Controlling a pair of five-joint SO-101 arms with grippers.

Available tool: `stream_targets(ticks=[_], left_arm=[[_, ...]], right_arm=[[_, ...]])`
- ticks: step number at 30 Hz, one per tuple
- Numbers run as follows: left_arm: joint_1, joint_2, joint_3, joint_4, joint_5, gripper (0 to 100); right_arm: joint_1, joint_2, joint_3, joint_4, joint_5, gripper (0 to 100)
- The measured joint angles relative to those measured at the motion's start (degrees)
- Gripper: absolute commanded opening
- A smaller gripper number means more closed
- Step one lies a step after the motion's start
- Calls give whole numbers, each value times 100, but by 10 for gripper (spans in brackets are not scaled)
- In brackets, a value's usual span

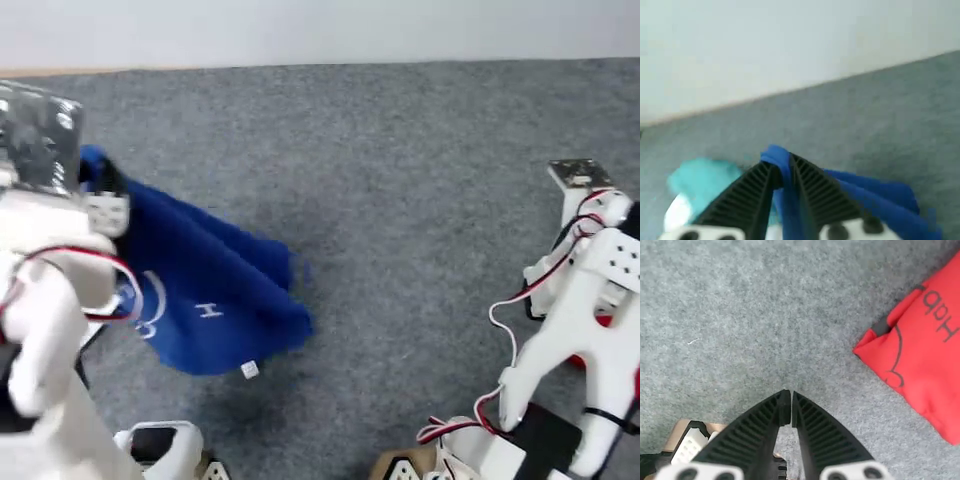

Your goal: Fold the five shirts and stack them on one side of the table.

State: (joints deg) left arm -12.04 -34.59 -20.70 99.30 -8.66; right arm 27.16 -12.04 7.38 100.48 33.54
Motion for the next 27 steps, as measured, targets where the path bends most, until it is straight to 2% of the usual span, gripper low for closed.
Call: stream_targets(ticks=[8,13,18,23,27], left_arm=[[-2382,0,1424,-35,-958,3],[-3429,18,2523,-677,-1231,3],[-3719,26,3464,-1248,-1486,24],[-3719,26,3578,-1275,-2154,212],[-3719,26,3534,-1231,-2321,272]], right_arm=[[-290,0,0,0,0,19],[-290,0,0,0,0,19],[-290,0,0,0,0,19],[-290,0,0,0,0,19],[-290,0,0,0,0,19]])
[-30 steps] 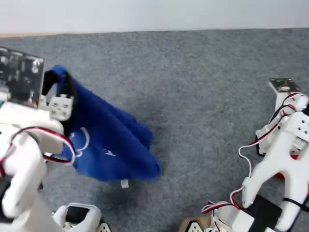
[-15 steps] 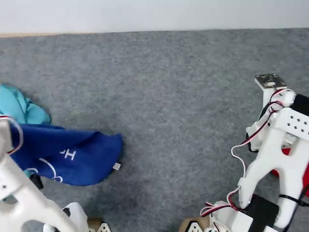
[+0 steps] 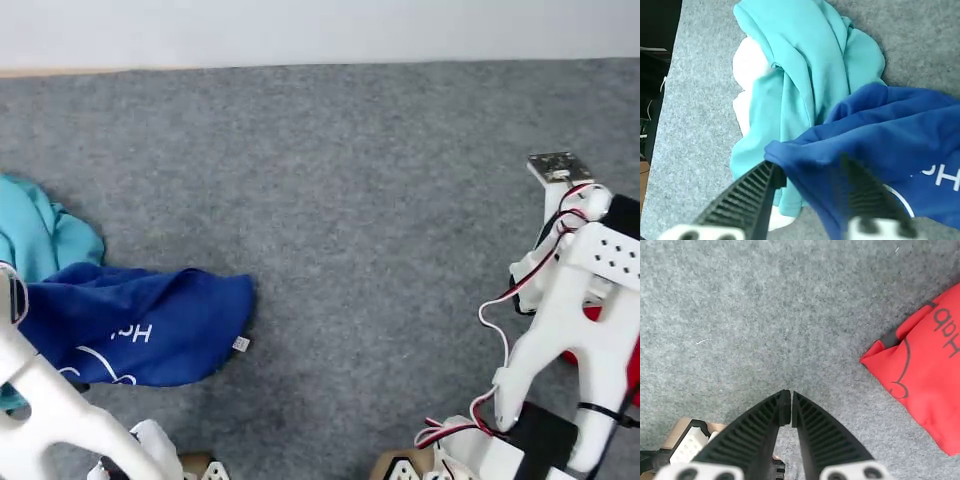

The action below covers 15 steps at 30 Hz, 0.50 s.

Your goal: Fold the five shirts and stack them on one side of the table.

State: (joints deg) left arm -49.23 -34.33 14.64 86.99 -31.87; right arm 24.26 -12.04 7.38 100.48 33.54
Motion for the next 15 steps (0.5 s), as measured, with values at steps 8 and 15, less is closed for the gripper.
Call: stream_targets(ticks=[8,15], left_arm=[[536,-9,-1635,949,-18,273],[1705,-343,-2259,1204,299,265]], right_arm=[[0,0,0,0,0,19],[0,0,105,0,0,19]])
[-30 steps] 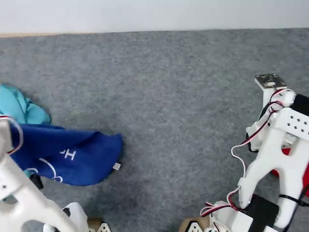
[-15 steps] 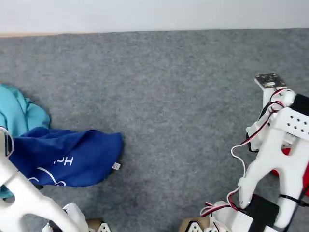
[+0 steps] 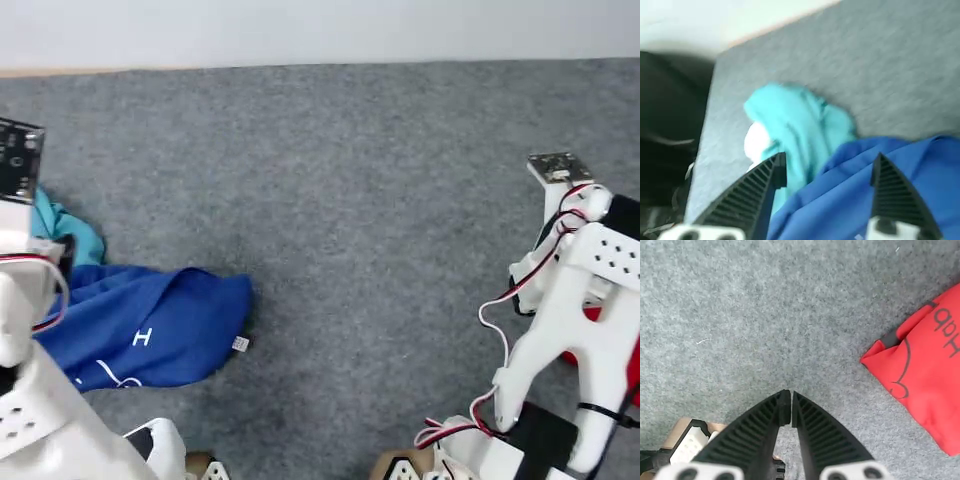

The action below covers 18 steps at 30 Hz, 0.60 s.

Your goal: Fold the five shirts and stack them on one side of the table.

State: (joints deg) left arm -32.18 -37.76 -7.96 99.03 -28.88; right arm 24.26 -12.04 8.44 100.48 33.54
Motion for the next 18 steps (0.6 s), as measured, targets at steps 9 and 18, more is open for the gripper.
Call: stream_targets(ticks=[9,18], left_arm=[[1679,-9,1793,-88,396,231],[3490,1275,3015,-1152,1116,232]], right_arm=[[0,-9,255,0,0,19],[0,-9,264,0,0,19]])
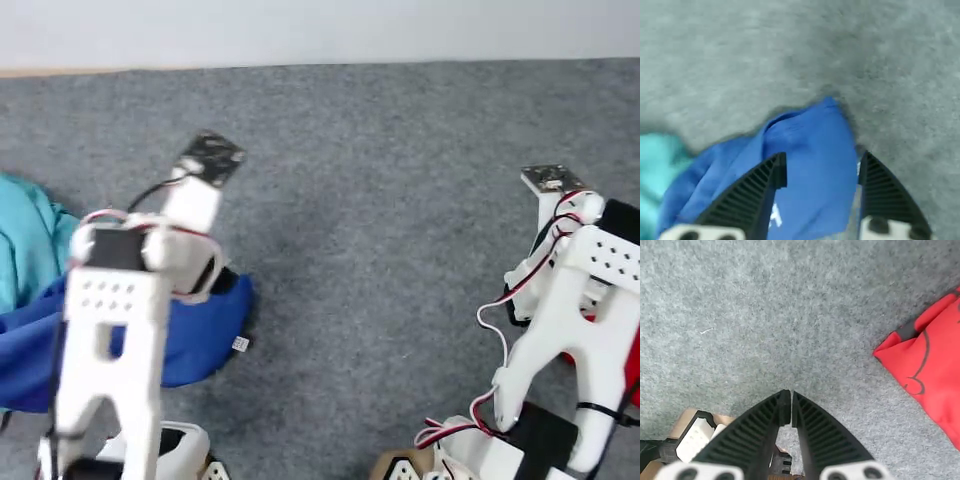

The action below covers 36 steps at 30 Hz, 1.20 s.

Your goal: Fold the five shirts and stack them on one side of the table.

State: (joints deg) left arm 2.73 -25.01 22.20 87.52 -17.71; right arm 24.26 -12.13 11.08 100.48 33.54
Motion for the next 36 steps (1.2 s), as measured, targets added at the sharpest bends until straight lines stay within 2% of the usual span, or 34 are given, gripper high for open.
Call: stream_targets(ticks=[6,14,26,36], left_arm=[[316,1451,26,-747,70,232],[316,2892,-413,-888,88,229],[176,3851,-633,-905,114,223],[105,4264,-633,-976,114,103]], right_arm=[[0,0,0,0,0,19],[0,0,0,0,0,19],[0,0,0,0,0,18],[0,0,0,0,0,18]])
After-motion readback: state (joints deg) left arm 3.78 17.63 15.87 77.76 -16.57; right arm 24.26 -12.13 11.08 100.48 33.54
